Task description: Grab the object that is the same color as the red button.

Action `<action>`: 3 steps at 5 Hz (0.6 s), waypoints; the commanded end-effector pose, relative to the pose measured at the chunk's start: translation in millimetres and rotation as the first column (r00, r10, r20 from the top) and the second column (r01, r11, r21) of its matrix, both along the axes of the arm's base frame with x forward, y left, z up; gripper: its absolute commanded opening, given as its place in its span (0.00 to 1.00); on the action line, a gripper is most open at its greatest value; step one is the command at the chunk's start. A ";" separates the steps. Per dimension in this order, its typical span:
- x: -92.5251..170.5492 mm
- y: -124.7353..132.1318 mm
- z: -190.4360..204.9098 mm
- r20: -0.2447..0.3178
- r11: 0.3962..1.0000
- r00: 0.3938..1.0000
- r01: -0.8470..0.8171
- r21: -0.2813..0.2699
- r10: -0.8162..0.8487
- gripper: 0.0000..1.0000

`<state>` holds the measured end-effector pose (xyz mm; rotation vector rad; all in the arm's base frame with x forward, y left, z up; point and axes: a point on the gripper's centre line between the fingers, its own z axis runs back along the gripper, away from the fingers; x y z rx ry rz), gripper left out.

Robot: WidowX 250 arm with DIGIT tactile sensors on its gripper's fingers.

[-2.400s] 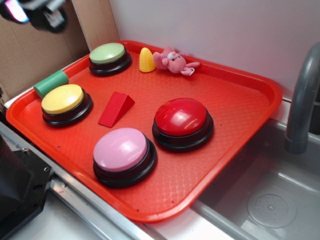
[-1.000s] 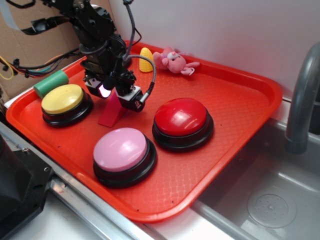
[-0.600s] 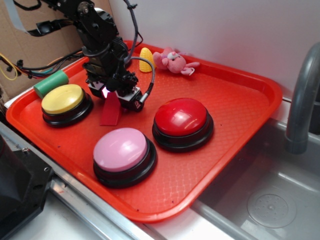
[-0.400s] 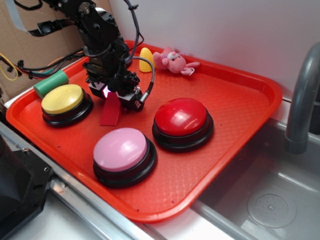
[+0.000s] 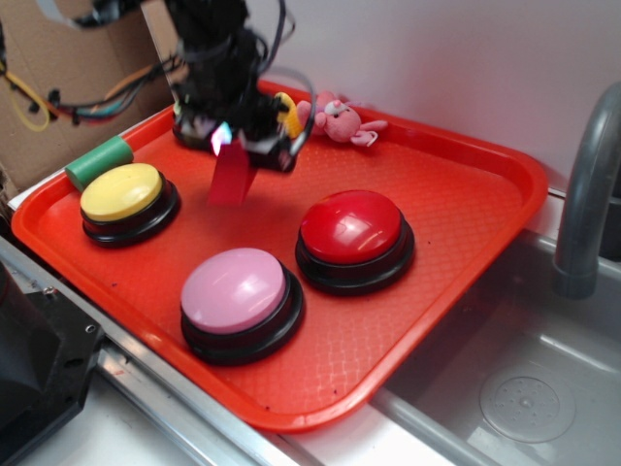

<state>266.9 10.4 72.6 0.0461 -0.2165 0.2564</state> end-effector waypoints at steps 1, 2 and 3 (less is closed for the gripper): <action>11.5 -18.9 109.7 0.163 0.999 0.987 0.007 -0.031 -0.002 0.00; 10.5 -19.7 139.8 0.211 0.997 0.977 -0.015 -0.073 0.030 0.00; 3.7 -14.8 144.5 0.258 0.993 0.962 -0.071 -0.090 0.092 0.00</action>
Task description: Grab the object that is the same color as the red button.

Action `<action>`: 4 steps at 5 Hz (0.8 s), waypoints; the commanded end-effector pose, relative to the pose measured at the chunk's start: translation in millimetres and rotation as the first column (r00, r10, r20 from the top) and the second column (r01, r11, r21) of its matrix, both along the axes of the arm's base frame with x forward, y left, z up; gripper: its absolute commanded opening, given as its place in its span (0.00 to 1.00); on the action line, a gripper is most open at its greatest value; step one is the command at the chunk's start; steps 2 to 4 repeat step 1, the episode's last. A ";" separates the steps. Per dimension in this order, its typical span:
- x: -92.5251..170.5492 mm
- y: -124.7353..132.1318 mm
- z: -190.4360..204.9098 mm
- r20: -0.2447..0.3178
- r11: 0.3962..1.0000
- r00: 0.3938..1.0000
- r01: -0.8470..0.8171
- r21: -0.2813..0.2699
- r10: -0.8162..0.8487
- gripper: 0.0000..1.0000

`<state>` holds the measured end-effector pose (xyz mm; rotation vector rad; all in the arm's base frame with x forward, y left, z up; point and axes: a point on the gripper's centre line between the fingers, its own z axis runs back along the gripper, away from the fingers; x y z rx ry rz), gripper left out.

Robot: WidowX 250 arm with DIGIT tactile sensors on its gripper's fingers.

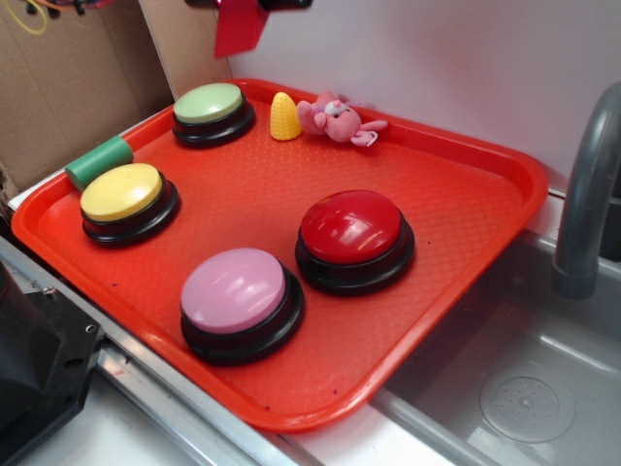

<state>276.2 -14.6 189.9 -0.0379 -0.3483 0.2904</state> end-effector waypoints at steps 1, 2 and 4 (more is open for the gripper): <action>-8.6 18.4 25.0 0.069 0.997 0.995 -0.067 -0.035 0.070 0.00; -8.6 18.4 25.0 0.069 0.997 0.995 -0.067 -0.035 0.070 0.00; -8.6 18.4 25.0 0.069 0.997 0.995 -0.067 -0.035 0.070 0.00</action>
